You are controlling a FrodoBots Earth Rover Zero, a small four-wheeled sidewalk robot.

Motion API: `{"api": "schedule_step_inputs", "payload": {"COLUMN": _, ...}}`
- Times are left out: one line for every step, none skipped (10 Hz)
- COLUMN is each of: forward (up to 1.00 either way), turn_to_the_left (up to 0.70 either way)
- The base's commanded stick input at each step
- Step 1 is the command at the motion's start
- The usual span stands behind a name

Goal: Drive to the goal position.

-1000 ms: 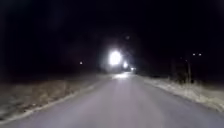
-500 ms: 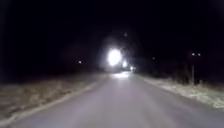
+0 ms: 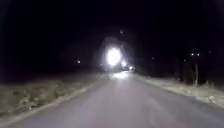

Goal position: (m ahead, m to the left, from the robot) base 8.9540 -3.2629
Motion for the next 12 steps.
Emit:
{"api": "schedule_step_inputs", "payload": {"forward": 1.0, "turn_to_the_left": 0.0}}
{"api": "schedule_step_inputs", "payload": {"forward": 1.0, "turn_to_the_left": 0.0}}
{"api": "schedule_step_inputs", "payload": {"forward": 1.0, "turn_to_the_left": 0.0}}
{"api": "schedule_step_inputs", "payload": {"forward": 1.0, "turn_to_the_left": 0.0}}
{"api": "schedule_step_inputs", "payload": {"forward": 1.0, "turn_to_the_left": 0.0}}
{"api": "schedule_step_inputs", "payload": {"forward": 1.0, "turn_to_the_left": 0.0}}
{"api": "schedule_step_inputs", "payload": {"forward": 1.0, "turn_to_the_left": 0.0}}
{"api": "schedule_step_inputs", "payload": {"forward": 1.0, "turn_to_the_left": 0.0}}
{"api": "schedule_step_inputs", "payload": {"forward": 1.0, "turn_to_the_left": 0.0}}
{"api": "schedule_step_inputs", "payload": {"forward": 1.0, "turn_to_the_left": 0.0}}
{"api": "schedule_step_inputs", "payload": {"forward": 1.0, "turn_to_the_left": 0.0}}
{"api": "schedule_step_inputs", "payload": {"forward": 1.0, "turn_to_the_left": 0.0}}
